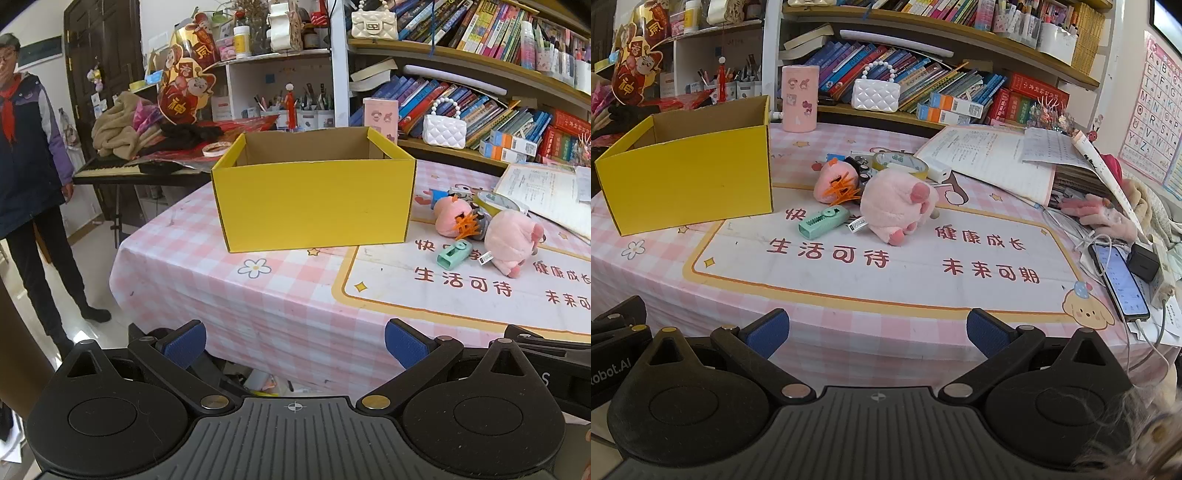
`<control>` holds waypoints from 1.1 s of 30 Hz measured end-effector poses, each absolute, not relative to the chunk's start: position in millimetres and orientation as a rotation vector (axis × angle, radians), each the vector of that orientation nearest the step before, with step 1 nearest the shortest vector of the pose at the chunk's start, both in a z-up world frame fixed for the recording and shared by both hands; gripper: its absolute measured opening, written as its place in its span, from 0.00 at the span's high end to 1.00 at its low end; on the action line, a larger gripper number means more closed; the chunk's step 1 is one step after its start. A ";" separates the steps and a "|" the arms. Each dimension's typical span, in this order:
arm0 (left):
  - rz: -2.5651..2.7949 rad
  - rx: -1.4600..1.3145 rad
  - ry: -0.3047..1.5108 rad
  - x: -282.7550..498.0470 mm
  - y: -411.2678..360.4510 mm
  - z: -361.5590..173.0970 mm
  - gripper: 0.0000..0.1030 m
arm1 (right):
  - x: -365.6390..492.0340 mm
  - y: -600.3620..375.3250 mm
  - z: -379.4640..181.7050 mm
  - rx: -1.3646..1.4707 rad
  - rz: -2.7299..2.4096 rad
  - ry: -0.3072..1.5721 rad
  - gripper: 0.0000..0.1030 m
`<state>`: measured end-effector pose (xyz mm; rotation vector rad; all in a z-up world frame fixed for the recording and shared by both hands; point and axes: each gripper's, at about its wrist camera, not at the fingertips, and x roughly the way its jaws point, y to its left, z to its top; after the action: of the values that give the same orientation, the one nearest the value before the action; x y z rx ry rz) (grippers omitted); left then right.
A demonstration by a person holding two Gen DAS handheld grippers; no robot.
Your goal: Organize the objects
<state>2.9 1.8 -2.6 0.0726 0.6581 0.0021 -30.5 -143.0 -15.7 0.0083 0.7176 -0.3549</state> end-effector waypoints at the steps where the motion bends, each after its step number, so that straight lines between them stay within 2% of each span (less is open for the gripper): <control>1: 0.000 0.070 0.660 2.9 2.0 -2.9 0.00 | -30.6 -142.6 -15.6 0.008 -0.355 0.718 0.00; 33: -0.014 0.046 0.667 -2.3 2.7 0.6 0.00 | -37.3 -143.8 -13.1 0.004 -0.350 0.707 0.00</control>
<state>-2.3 2.7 0.6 0.0459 0.6666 -0.0141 -37.3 -143.8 -13.1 0.0036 0.7066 -0.3497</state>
